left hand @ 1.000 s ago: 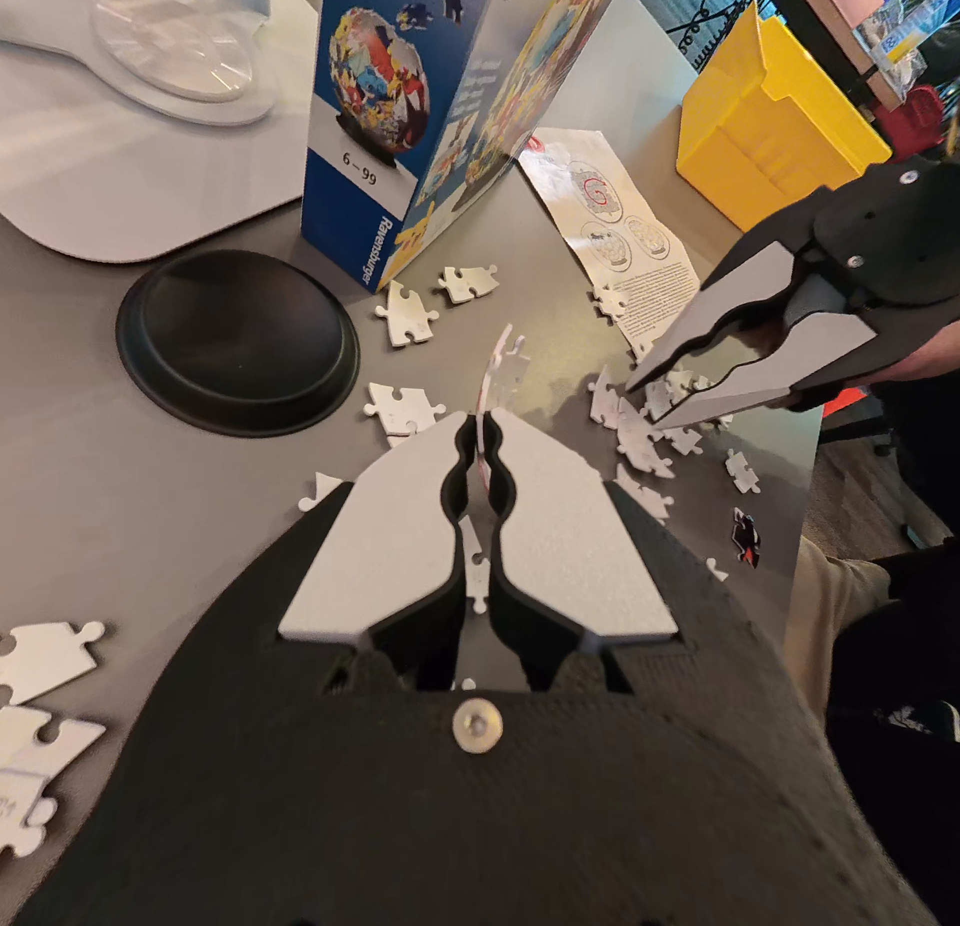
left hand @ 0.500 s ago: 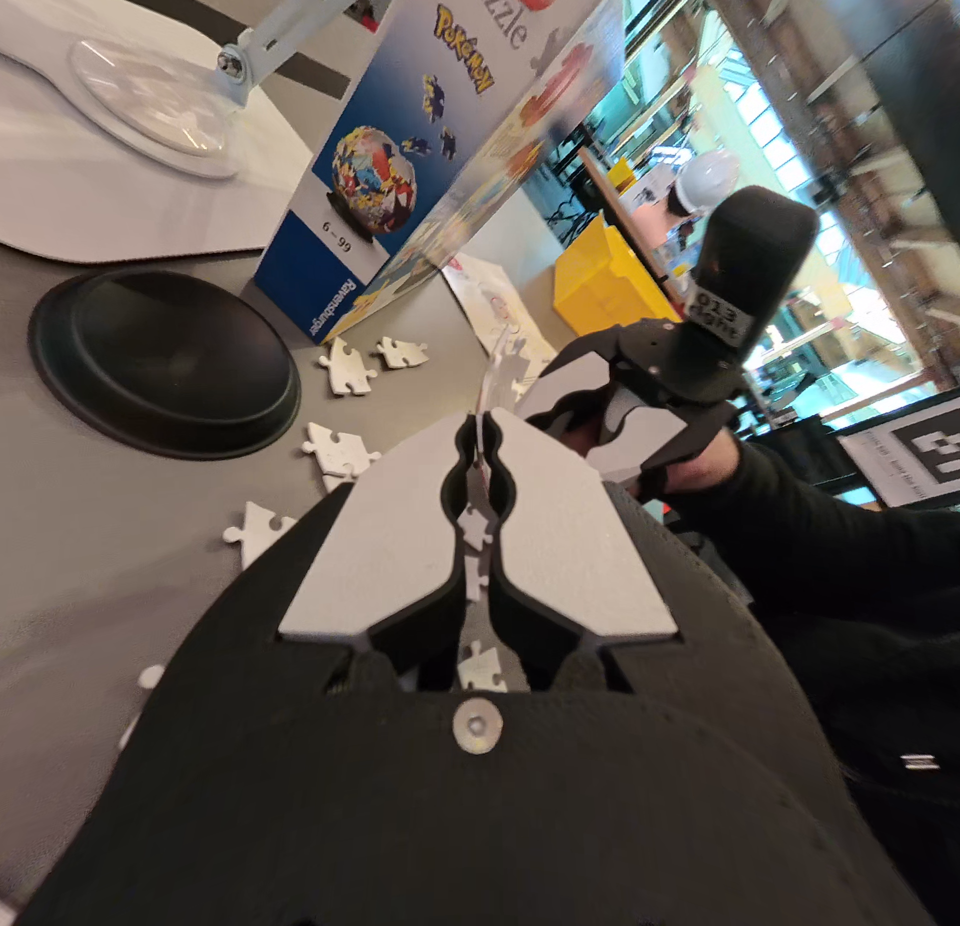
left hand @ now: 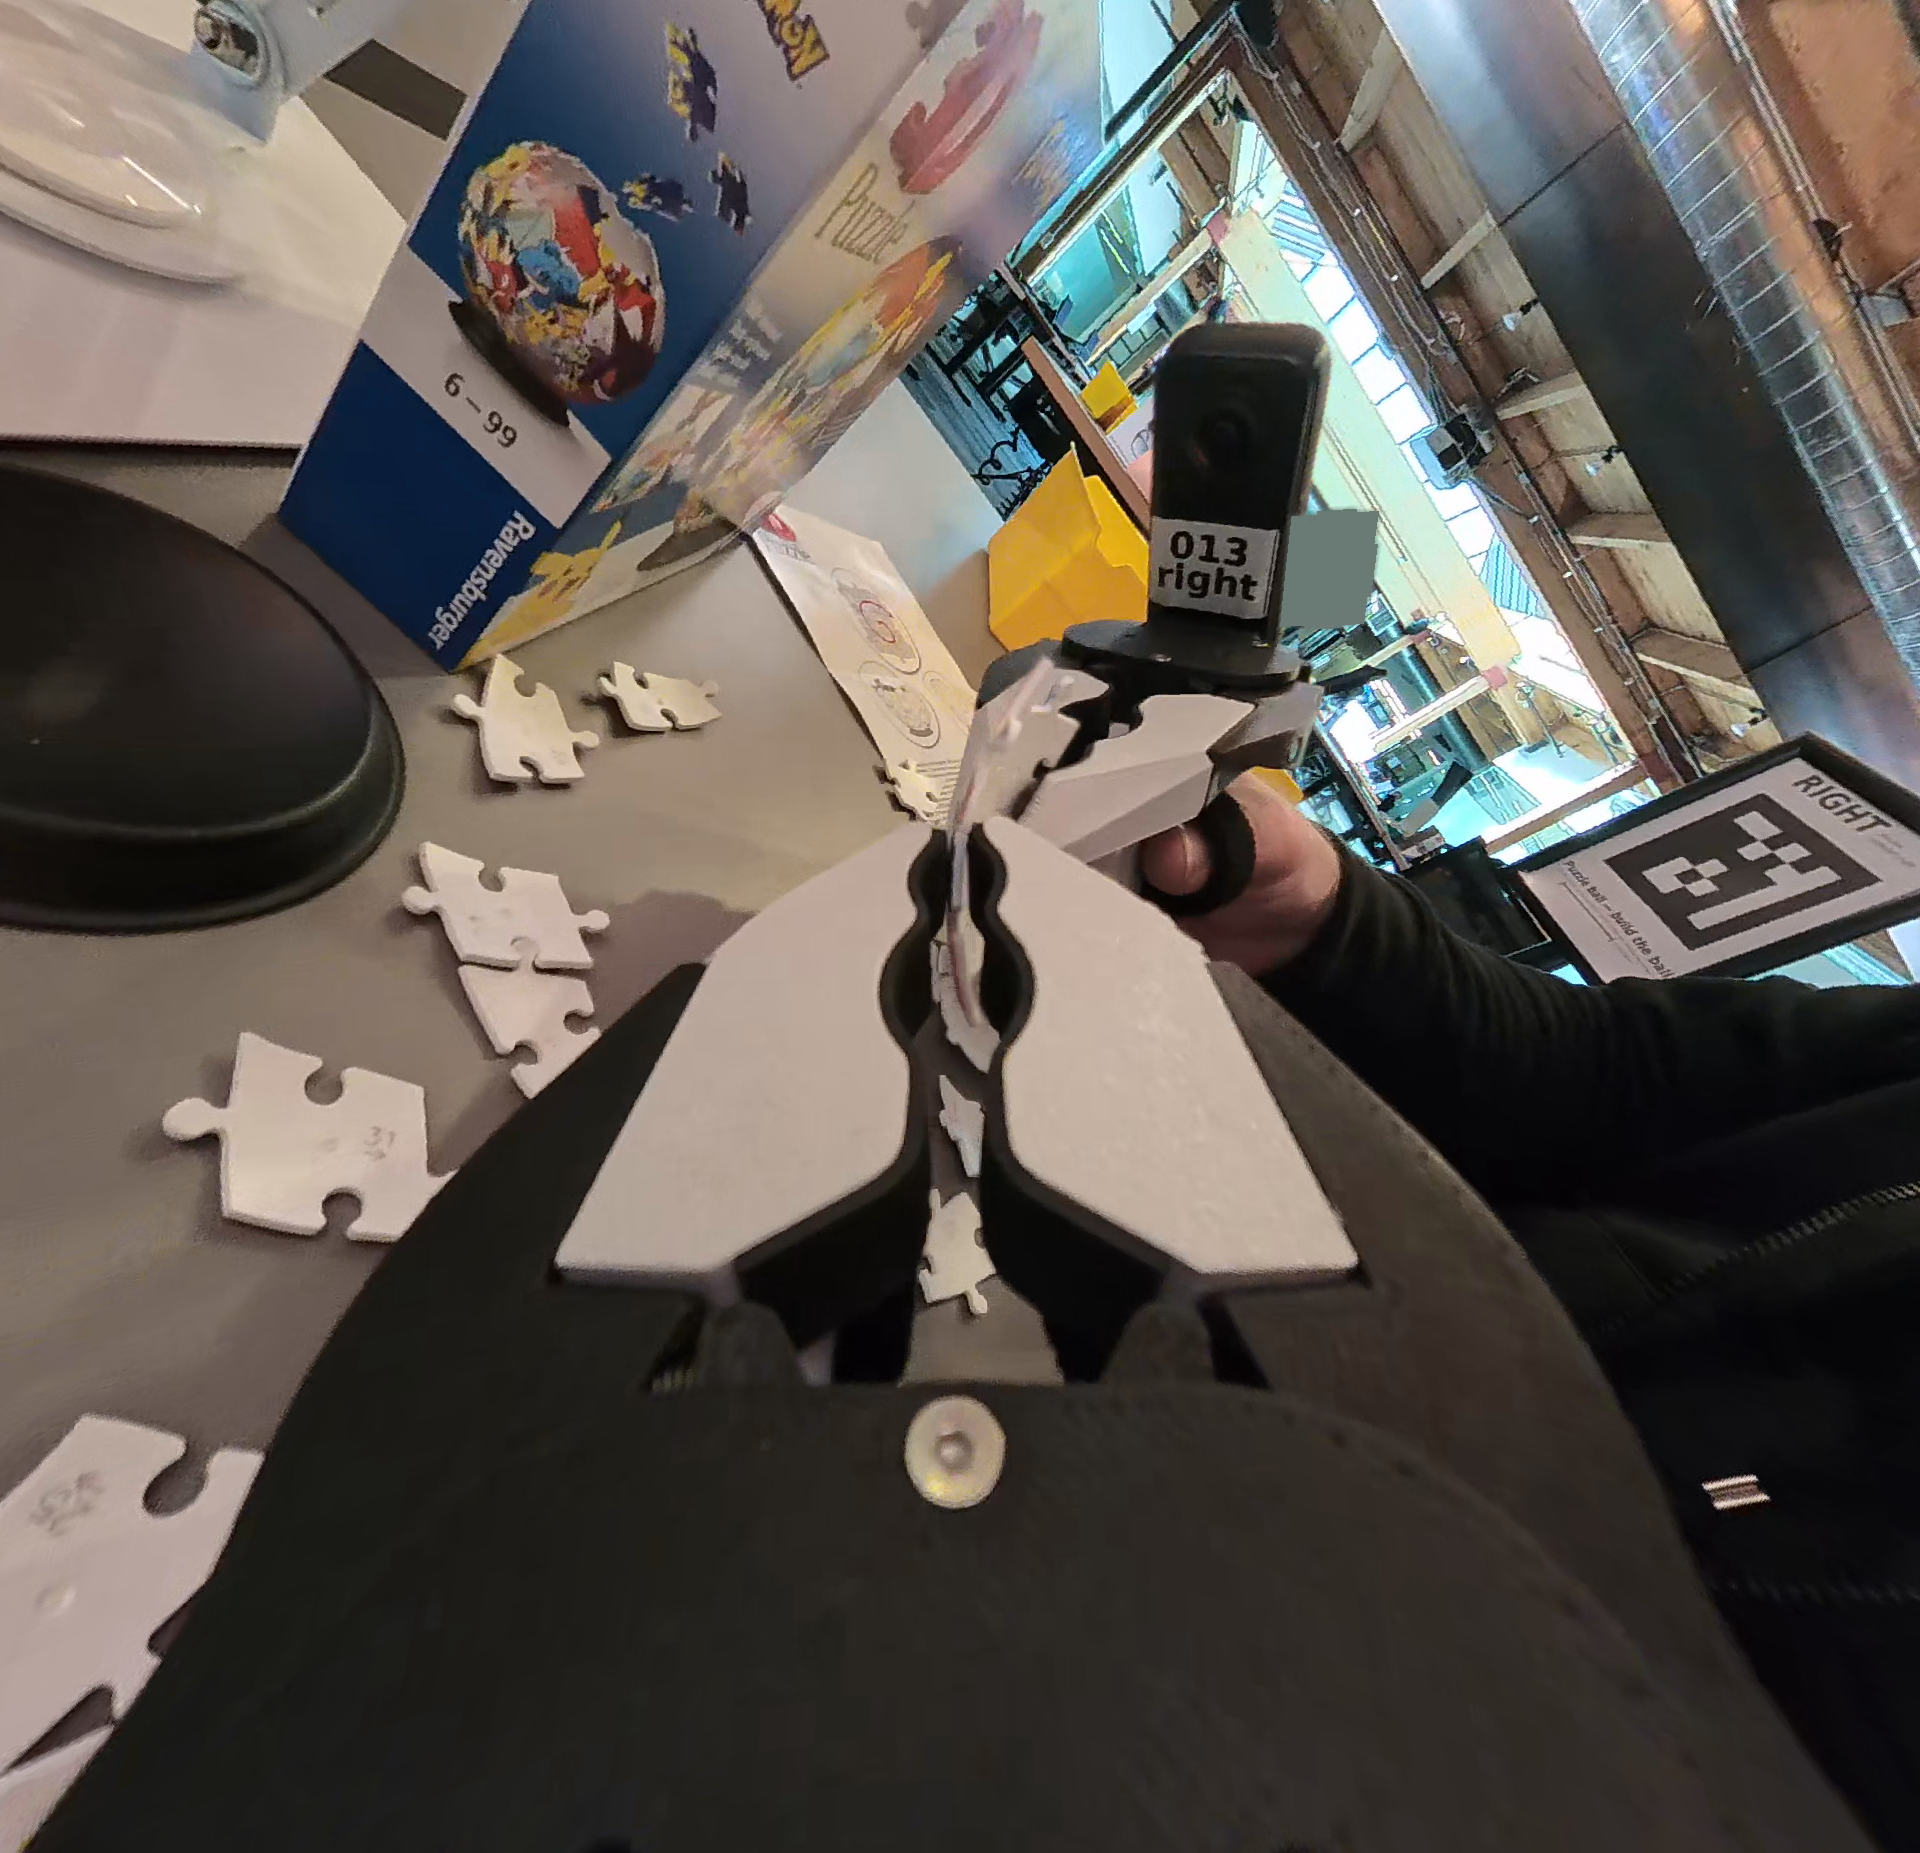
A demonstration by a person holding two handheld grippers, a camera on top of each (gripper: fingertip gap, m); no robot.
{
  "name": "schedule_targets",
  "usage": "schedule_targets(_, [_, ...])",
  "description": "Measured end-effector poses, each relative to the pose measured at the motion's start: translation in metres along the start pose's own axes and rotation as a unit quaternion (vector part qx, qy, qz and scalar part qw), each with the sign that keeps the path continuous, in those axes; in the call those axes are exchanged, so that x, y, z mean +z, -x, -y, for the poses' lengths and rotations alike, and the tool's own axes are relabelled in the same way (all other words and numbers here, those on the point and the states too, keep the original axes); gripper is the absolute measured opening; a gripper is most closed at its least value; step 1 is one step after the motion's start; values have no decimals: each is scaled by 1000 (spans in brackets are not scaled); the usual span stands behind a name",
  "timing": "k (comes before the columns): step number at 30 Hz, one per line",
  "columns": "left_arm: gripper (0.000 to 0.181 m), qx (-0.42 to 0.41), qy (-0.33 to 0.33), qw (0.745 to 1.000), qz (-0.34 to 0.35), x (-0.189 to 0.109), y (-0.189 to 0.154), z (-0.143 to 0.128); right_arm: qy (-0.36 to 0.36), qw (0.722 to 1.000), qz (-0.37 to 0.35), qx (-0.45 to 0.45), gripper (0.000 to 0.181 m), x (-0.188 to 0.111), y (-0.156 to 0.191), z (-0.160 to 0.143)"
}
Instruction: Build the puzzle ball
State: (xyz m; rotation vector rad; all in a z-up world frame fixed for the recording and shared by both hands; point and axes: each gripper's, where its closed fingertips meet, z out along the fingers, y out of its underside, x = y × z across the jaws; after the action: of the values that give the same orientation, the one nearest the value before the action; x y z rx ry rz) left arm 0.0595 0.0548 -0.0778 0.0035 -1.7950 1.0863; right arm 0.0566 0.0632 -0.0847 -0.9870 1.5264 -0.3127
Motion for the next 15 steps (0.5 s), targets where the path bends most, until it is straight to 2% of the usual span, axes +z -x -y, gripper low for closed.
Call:
schedule_targets(8, [20, 24, 15, 1000, 10, -1, -1, 1, 28, 999, -15, 7, 1, -20, -8, -7])
schedule_targets(15, [20, 84, 65, 991, 79, -8, 18, -8, 98, 989, -108, 12, 1, -48, -49, -31])
